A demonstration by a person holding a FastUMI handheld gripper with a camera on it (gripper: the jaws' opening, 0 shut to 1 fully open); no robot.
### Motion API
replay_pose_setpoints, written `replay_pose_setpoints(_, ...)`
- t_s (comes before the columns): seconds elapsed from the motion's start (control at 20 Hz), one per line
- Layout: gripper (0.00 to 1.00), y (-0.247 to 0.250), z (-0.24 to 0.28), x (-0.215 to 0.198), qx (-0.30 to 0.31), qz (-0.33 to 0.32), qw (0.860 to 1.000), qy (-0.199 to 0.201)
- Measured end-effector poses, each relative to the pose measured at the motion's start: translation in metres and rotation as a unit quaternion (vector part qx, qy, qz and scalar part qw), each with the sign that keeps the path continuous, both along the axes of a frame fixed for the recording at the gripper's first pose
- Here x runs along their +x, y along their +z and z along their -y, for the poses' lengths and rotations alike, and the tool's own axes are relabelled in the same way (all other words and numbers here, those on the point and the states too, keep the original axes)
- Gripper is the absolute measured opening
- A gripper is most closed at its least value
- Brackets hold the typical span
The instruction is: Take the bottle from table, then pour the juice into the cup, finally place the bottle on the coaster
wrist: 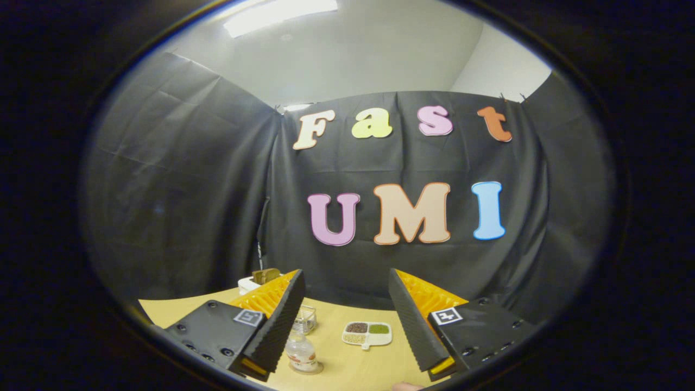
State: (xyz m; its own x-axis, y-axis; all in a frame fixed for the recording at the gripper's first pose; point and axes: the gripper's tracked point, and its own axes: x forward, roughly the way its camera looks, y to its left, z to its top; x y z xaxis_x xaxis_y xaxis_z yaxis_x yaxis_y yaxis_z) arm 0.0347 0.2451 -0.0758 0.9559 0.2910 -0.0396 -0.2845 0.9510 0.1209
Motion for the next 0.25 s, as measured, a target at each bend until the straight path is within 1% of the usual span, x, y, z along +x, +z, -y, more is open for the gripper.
replay_pose_setpoints(0.15,0.95,0.023,0.019,0.001,-0.018,0.016,1.0,-0.015)
replay_pose_setpoints(0.25,0.95,0.03,0.033,-0.001,-0.036,0.013,0.999,-0.03)
